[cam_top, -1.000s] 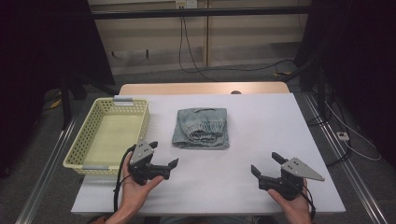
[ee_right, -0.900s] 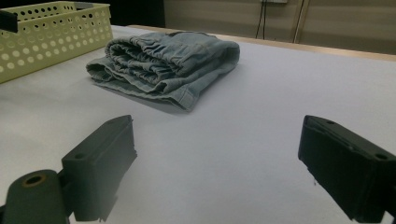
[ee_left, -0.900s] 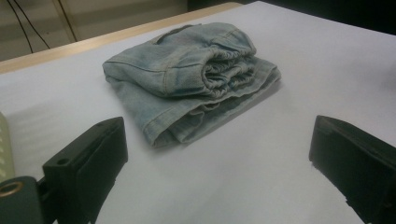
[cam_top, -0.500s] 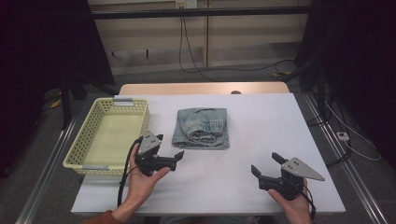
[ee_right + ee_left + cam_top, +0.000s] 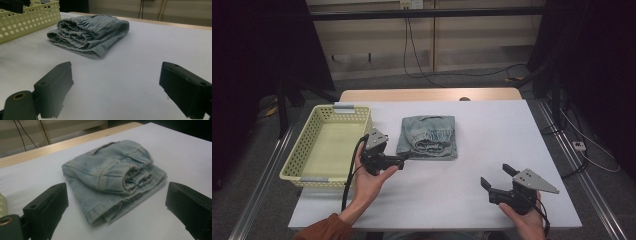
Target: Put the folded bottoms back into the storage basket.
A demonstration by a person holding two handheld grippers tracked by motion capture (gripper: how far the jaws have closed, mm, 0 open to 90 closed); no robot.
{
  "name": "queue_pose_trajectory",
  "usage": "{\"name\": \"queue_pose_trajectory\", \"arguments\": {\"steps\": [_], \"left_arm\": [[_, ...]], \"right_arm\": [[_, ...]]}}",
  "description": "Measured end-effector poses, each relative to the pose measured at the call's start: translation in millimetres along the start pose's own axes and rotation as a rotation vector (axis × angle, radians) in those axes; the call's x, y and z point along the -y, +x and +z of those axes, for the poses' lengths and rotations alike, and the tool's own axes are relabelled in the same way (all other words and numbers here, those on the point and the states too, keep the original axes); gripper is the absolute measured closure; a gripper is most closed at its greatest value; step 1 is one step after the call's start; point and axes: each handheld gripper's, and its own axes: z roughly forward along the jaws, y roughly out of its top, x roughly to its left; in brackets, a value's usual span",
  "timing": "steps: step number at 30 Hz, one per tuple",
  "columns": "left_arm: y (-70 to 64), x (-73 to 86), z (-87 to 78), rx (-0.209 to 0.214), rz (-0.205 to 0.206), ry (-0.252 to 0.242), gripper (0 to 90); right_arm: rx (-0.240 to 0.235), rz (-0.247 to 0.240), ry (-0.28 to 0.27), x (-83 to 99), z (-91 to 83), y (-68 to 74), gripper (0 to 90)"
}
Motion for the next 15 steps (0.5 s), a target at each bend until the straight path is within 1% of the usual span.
{"name": "queue_pose_trajectory", "arguments": {"steps": [2,3,9,11,13,15], "left_arm": [[1.9,-3.2,3.4,-0.008,-0.003,0.012,4.7],[3.0,-4.2,4.9,-0.009,-0.006,0.008,4.7],[11.2,-10.9,12.9,-0.003,-0.049,0.017,4.9],[13.0,-14.6,15.8,-0.008,-0.045,0.025,5.1],[14.0,-18.2,19.2,-0.016,-0.053,0.035,5.1],[15.6,-21.5,23.2,-0.009,-0.062,0.042,5.1]], "right_arm": [[0.0,0.002,0.0,0.0,-0.1,0.3,11.7],[0.0,0.002,0.0,0.0,-0.1,0.3,11.7],[-0.001,0.003,0.0,0.3,-0.2,-0.5,11.7],[-0.003,0.002,0.003,0.3,-0.2,-0.1,11.7],[-0.007,0.0,0.003,0.2,0.0,0.3,11.6],[-0.012,0.003,-0.004,-0.1,-0.2,1.0,11.4]]}}
